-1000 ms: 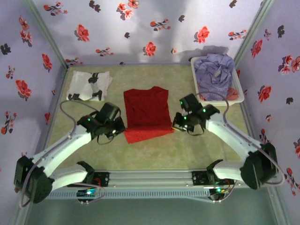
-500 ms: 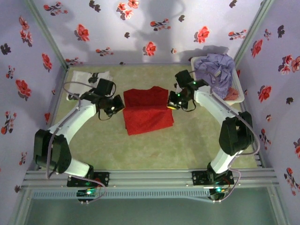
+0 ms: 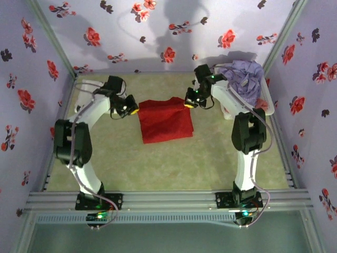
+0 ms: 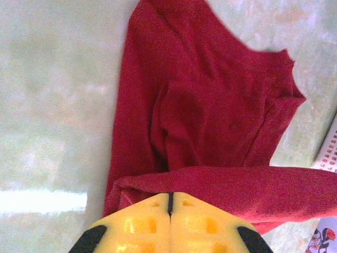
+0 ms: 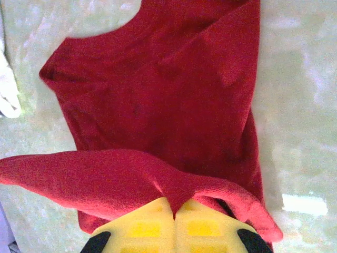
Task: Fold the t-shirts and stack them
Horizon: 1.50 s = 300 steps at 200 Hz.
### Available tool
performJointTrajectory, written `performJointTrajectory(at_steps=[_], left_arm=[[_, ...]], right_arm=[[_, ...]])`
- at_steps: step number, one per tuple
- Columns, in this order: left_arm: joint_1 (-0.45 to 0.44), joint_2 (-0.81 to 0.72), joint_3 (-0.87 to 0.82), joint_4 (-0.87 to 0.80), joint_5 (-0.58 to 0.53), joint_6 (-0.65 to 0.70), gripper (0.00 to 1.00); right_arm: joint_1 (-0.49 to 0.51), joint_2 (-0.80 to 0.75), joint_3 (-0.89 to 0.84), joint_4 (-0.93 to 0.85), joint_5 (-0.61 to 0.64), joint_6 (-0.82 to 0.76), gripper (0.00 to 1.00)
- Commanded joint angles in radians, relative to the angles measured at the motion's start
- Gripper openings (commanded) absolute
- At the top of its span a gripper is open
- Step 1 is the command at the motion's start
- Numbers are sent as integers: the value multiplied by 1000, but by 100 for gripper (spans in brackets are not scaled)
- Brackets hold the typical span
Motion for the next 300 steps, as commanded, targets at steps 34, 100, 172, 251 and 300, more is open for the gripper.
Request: performJointTrajectory(at_steps=[34, 100, 172, 251, 300], left_arm=[[20, 238, 257, -114, 25, 132, 0], [85, 232, 277, -72, -4, 79, 0], [142, 333, 329, 11, 45, 85, 43], [22, -1, 28, 93, 46, 40, 35], [-69, 2, -176, 251, 38, -32, 3]], right_arm=[[-56, 221, 205, -27, -68, -31, 0], [-67, 346, 385, -16, -147, -30, 0], [-68, 543, 665, 62, -211, 52, 71], [-25, 57, -113, 315, -143, 10, 61], [23, 140, -157, 343, -158, 53, 22]])
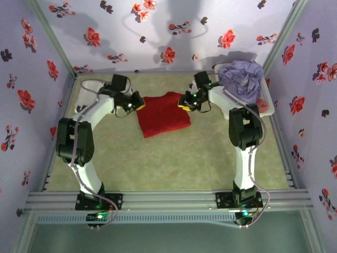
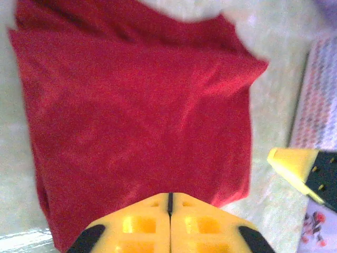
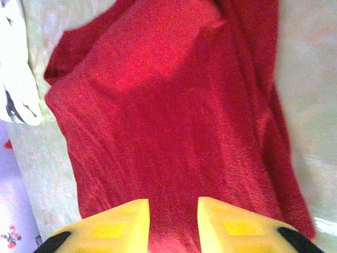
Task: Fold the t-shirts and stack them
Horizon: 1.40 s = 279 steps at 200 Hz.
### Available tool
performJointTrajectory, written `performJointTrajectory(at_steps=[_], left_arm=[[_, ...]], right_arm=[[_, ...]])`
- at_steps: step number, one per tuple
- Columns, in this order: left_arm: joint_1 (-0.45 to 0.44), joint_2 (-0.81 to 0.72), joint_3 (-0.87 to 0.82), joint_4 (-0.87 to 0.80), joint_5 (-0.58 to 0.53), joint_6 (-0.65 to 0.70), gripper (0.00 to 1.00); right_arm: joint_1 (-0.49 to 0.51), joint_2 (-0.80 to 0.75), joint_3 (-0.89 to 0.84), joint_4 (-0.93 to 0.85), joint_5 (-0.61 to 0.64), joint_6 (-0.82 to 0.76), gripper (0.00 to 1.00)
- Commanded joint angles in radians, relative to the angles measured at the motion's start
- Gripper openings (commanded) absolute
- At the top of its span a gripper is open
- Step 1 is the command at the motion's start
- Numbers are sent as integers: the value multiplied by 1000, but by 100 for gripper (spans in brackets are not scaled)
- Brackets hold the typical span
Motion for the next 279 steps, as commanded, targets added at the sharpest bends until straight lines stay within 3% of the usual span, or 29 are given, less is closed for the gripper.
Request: performJointTrajectory(at_steps=[1, 41, 84, 140, 178, 202, 230, 255, 279], left_arm=[[-11, 23, -101, 75, -5, -46, 2], [-51, 100, -182, 97, -21, -35, 0], [-85, 87, -246, 94, -51, -20, 0], [-105, -51, -407, 122, -75, -43, 0], [-170, -141, -511, 103, -80, -75, 0], [-223, -243, -560, 66, -106, -123, 0], [-232, -362, -483, -51, -155, -104, 12], [-188, -336, -320, -204, -171, 8, 25], [-131, -250, -218, -248, -172, 97, 32]], right_arm=[[22, 81, 1, 36, -12, 25, 22], [77, 162, 25, -42, 32, 50, 15], [129, 83, -88, -56, 94, 66, 13], [163, -135, -376, -17, 138, 114, 12], [217, -314, -565, -2, 162, 159, 13], [254, -531, -622, -17, 262, 135, 20], [219, -701, -526, -181, 388, 25, 34], [128, -696, -454, -231, 384, -82, 43], [54, -572, -383, -217, 337, -163, 45]])
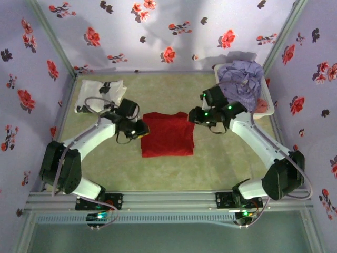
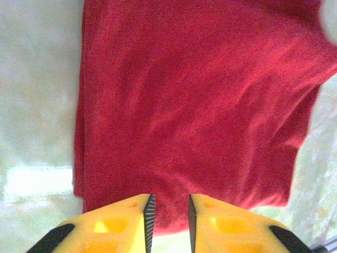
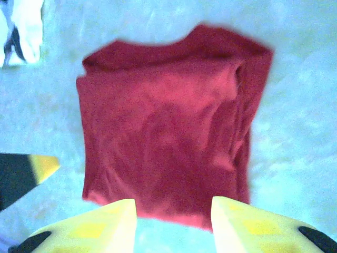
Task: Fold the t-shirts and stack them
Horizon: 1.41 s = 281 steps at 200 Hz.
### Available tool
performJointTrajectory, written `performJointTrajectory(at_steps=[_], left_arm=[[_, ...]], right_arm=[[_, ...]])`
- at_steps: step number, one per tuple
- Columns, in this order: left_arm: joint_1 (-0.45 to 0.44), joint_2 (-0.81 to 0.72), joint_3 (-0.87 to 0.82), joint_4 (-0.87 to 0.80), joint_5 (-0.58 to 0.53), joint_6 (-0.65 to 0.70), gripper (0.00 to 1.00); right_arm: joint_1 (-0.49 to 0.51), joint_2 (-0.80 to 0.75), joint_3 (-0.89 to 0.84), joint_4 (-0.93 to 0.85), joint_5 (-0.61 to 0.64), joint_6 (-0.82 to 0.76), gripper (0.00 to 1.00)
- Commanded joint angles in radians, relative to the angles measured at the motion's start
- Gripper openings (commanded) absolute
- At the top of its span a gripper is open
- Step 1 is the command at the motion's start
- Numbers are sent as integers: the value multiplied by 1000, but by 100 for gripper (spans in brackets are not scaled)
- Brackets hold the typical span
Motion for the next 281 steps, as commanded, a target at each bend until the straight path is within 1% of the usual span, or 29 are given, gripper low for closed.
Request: performJointTrajectory(at_steps=[1, 31, 49, 69, 95, 138, 164, 177, 205, 217, 229, 244, 257, 265, 281], left_arm=[[52, 75, 92, -115, -31, 118, 32], [116, 200, 161, -93, -14, 174, 39], [132, 261, 185, -68, 22, 186, 42], [137, 312, 200, -46, 37, 193, 43], [142, 366, 228, -29, 50, 199, 43], [146, 387, 264, -2, 58, 204, 43], [155, 404, 284, -3, 55, 216, 43], [155, 425, 305, -21, 45, 233, 43], [154, 454, 311, -21, 45, 242, 42], [153, 464, 307, -13, 46, 243, 42], [151, 471, 302, -3, 46, 243, 37], [143, 477, 305, 2, 44, 248, 30], [139, 480, 308, 2, 39, 252, 26], [136, 481, 308, 2, 32, 260, 25], [136, 483, 302, 4, 29, 266, 19]], right_arm=[[-61, 140, 43, -64, 12, -133, 45], [-91, 316, 148, -45, 8, -228, 51], [-101, 402, 213, -41, -29, -260, 53], [-101, 474, 270, -48, -57, -278, 54], [-105, 533, 303, -48, -70, -279, 54], [-112, 580, 302, -36, -98, -265, 54], [-113, 609, 303, -18, -152, -253, 53], [-113, 624, 301, -8, -179, -241, 49], [-113, 637, 299, -7, -186, -226, 36], [-113, 634, 299, -5, -182, -223, 34], [-113, 631, 301, -4, -177, -224, 31], [-115, 632, 305, -5, -176, -223, 22], [-115, 631, 307, -13, -183, -222, 11], [-113, 623, 306, -13, -186, -219, 8], [-112, 597, 291, -6, -178, -217, 1]])
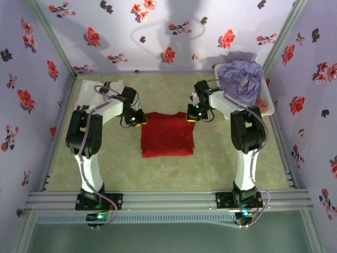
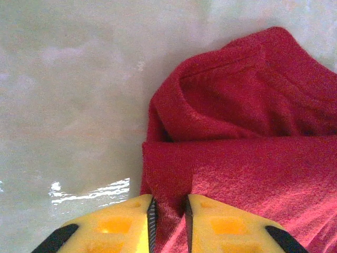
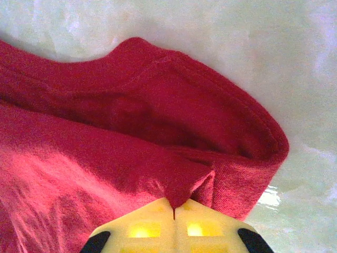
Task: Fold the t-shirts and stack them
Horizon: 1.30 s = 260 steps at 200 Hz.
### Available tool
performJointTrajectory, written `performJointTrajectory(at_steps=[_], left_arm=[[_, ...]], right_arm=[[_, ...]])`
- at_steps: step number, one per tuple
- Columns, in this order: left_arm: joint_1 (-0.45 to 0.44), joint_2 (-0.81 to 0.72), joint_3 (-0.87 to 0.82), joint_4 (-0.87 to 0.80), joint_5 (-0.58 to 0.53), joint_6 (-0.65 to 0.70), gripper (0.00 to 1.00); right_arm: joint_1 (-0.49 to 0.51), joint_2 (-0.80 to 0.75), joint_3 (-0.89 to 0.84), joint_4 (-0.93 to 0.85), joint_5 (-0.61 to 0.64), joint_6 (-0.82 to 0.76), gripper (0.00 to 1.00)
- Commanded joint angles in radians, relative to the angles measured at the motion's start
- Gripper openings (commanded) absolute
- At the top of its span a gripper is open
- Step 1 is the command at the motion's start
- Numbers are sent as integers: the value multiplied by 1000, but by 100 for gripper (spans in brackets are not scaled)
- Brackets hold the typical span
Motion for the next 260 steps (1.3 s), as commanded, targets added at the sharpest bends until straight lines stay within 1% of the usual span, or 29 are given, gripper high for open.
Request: performJointTrajectory(at_steps=[1, 13, 32, 72, 94, 112, 130, 144, 151, 161, 174, 189, 209, 217, 237, 260], left_arm=[[-7, 16, 10, 9, -9, 31, 18], [-8, 15, 7, 7, -9, 37, 9], [-10, -8, -2, 5, -11, 42, 0], [-25, -97, -9, -13, -15, 50, 0], [-33, -126, 12, -37, -12, 48, 0], [-50, -108, 38, -48, -7, 41, 0], [-79, -36, 58, -57, -9, 36, 0], [-106, 57, 70, -60, -8, 46, 0], [-117, 97, 74, -63, -11, 47, 0], [-127, 130, 71, -59, -12, 47, 0], [-132, 134, 58, -49, -17, 46, 0], [-133, 113, 43, -36, -20, 44, 0], [-129, 84, 60, -59, -42, 60, 0], [-125, 72, 72, -74, -47, 69, 0], [-112, 37, 124, -132, -57, 85, 0], [-110, -23, 229, -227, -116, 106, 0]], right_arm=[[-2, -28, 7, 0, -9, 0, 1], [-1, -48, 2, -8, -2, 3, 0], [14, -104, -4, -28, 30, 3, 0], [50, -245, -66, 18, 112, 62, 0], [62, -285, -77, 58, 142, 94, 0], [68, -284, -64, 84, 192, 106, 0], [44, -223, -61, 140, 266, 169, 0], [19, -97, -26, 199, 298, 224, 0], [5, -7, 42, 197, 273, 230, 0], [-3, 123, 181, 123, 241, 219, 0], [6, 215, 287, 76, 219, 201, 0], [9, 247, 304, 65, 232, 203, 0], [6, 293, 330, 9, 247, 192, 0], [6, 298, 314, 18, 244, 184, 0], [5, 308, 295, 13, 233, 178, 0], [4, 293, 240, 33, 230, 184, 0]])
